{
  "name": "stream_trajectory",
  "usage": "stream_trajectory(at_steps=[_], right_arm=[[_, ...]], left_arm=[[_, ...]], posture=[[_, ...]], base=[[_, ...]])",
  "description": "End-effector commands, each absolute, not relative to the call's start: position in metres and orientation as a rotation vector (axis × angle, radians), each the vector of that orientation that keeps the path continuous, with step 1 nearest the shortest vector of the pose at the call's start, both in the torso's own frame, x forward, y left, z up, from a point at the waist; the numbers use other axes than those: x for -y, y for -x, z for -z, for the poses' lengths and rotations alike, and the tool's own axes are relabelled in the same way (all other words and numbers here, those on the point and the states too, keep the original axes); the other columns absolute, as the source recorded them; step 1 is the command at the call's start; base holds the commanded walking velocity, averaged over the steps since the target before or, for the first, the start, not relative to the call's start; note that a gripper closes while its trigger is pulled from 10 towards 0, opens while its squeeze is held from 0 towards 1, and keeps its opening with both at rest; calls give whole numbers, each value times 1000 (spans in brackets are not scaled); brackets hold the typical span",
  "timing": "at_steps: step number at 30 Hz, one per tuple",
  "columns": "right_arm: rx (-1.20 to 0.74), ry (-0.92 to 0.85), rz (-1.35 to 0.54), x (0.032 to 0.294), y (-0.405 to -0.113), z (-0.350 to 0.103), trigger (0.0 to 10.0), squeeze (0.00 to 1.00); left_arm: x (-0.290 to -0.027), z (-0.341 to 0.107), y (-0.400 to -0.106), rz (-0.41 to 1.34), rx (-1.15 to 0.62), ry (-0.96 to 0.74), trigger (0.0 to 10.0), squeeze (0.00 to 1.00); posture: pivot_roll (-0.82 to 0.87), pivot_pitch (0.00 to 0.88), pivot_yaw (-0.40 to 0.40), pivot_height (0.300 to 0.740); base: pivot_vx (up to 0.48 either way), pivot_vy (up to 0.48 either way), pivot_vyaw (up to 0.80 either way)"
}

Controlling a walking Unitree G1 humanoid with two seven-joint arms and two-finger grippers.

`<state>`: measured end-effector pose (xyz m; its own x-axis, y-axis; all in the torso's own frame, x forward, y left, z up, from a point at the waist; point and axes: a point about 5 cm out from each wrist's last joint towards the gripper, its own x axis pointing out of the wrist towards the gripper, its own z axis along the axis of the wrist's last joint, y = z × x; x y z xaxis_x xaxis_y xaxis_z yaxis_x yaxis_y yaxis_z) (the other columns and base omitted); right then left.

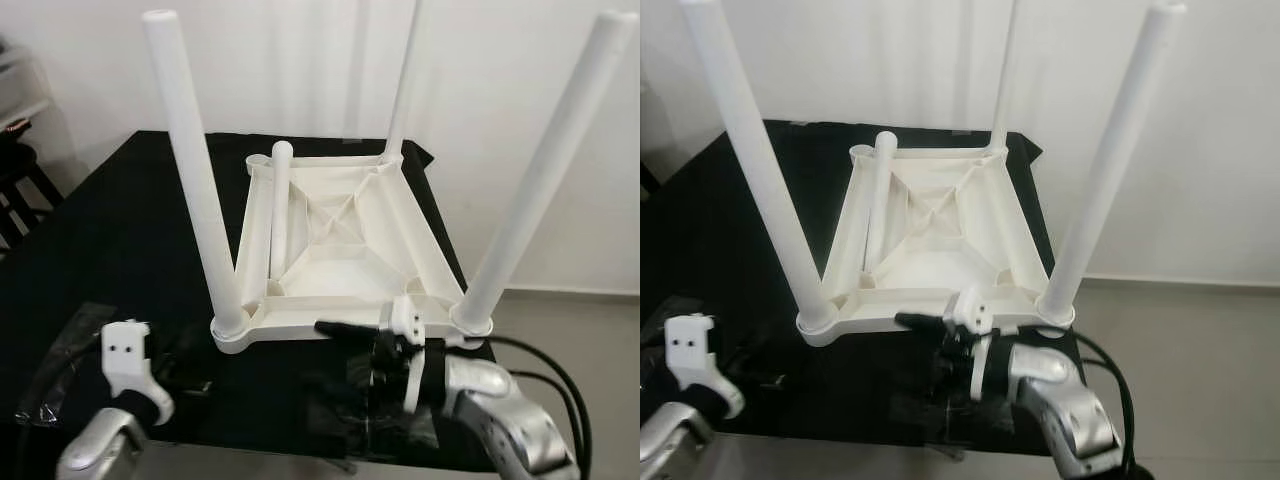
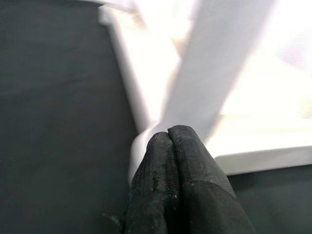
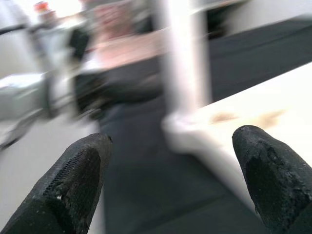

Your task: Building children table

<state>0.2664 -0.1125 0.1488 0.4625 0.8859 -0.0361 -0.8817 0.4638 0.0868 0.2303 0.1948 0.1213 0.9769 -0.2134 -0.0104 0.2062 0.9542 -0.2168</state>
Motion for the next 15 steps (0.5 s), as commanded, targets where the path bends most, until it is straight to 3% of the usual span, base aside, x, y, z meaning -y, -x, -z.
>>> stream_trajectory(at_steps=[1, 3, 12, 15], right_arm=[[-70, -49, -998, 117, -274, -147, 10000, 0], [-65, -41, -889, 118, -285, -146, 10000, 0], [-69, -38, -817, 117, -290, -143, 10000, 0], [-64, -37, -805, 117, -291, -142, 10000, 0]], left_arm=[[-192, -121, -229, 218, -45, 209, 10000, 0], [-186, -122, -230, 240, -45, 210, 10000, 0], [-184, -122, -229, 253, -50, 200, 10000, 0], [-184, -123, -230, 253, -50, 196, 10000, 0]], posture=[[-24, 32, -11, 740], [-21, 32, -10, 740], [-23, 33, -6, 740], [-23, 34, -6, 740]], base=[[0, 0, 0], [0, 0, 0], [0, 0, 0], [-299, 0, 0]])
